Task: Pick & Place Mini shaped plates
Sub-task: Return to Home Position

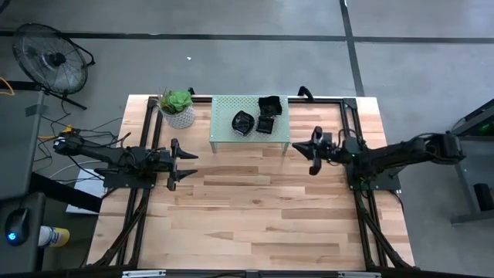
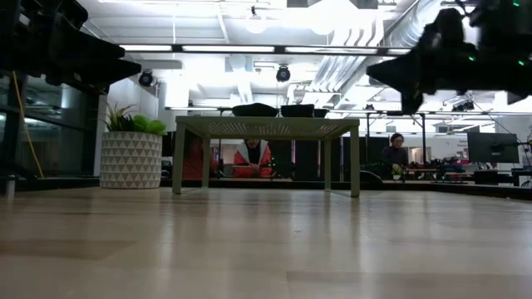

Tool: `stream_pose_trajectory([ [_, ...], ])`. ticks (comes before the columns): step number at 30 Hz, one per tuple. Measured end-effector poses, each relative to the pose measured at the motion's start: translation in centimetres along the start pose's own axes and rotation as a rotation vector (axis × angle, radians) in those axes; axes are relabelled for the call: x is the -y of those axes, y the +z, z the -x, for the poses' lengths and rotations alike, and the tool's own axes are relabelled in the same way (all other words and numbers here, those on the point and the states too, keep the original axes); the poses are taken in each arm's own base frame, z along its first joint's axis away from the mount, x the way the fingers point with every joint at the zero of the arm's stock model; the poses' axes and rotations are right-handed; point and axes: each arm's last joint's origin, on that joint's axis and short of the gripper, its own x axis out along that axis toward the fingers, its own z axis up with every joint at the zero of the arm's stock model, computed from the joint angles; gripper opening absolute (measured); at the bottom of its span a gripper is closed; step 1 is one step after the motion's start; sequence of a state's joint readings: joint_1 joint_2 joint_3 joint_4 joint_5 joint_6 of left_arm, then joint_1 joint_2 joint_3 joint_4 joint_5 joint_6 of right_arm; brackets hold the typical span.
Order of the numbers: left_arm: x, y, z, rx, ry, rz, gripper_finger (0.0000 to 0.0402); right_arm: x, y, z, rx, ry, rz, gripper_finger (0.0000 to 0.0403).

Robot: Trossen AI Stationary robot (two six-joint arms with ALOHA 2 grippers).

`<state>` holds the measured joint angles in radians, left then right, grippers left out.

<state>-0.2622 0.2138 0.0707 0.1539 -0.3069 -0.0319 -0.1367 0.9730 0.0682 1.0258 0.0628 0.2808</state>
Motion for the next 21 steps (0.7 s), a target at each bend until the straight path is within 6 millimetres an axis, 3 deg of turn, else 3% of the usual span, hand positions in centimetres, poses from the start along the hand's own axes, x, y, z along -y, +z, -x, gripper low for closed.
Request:
stream_pose_trajectory([
  [5, 0.0, 0.0, 0.0, 0.000, 0.000, 0.000, 0.0237, 0.6, -0.7, 1.2, -0.001, -0.005, 0.012, 0.0001],
  [11, 0.0, 0.0, 0.0, -0.003, 0.000, -0.001, 0.0237, 0.9, 0.2, 1.8, 0.010, 0.068, 0.080, 0.0001],
  [21, 0.0, -0.1, 0.0, -0.007, -0.001, -0.002, 0.0237, 1.2, 1.3, 4.1, 0.011, 0.039, 0.080, 0.0000],
])
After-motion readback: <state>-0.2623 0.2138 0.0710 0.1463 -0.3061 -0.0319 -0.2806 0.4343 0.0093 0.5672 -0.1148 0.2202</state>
